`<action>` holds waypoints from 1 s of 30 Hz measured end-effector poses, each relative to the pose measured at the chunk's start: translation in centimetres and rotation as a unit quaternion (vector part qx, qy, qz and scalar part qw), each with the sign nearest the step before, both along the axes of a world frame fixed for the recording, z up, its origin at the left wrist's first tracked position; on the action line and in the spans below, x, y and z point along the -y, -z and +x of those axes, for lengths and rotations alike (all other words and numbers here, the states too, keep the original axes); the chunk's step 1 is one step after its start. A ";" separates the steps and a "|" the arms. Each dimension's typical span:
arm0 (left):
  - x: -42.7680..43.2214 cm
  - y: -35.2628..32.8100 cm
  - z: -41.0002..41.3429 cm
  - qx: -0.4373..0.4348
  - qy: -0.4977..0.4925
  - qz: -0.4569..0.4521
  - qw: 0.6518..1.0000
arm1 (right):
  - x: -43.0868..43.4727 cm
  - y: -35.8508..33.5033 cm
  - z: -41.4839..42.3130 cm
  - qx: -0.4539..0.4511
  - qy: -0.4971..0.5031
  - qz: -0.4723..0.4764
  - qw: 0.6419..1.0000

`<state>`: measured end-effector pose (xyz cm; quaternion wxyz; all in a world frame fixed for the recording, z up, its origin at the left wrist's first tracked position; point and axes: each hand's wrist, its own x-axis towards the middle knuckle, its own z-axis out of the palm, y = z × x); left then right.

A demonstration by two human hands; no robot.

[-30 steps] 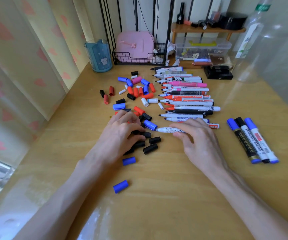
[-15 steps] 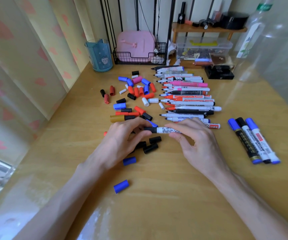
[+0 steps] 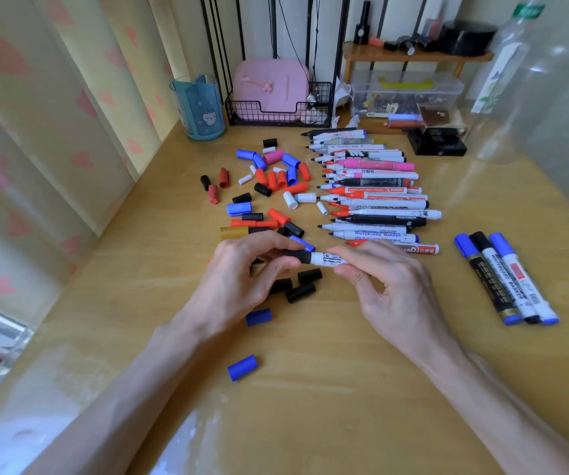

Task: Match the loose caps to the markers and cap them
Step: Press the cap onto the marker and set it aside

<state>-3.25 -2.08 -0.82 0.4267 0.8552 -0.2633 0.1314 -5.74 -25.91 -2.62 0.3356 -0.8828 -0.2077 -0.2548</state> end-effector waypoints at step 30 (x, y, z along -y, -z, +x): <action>-2.3 0.0 0.3 -0.018 -0.025 0.130 0.991 | 1.0 0.0 1.0 -0.013 0.006 0.005 1.000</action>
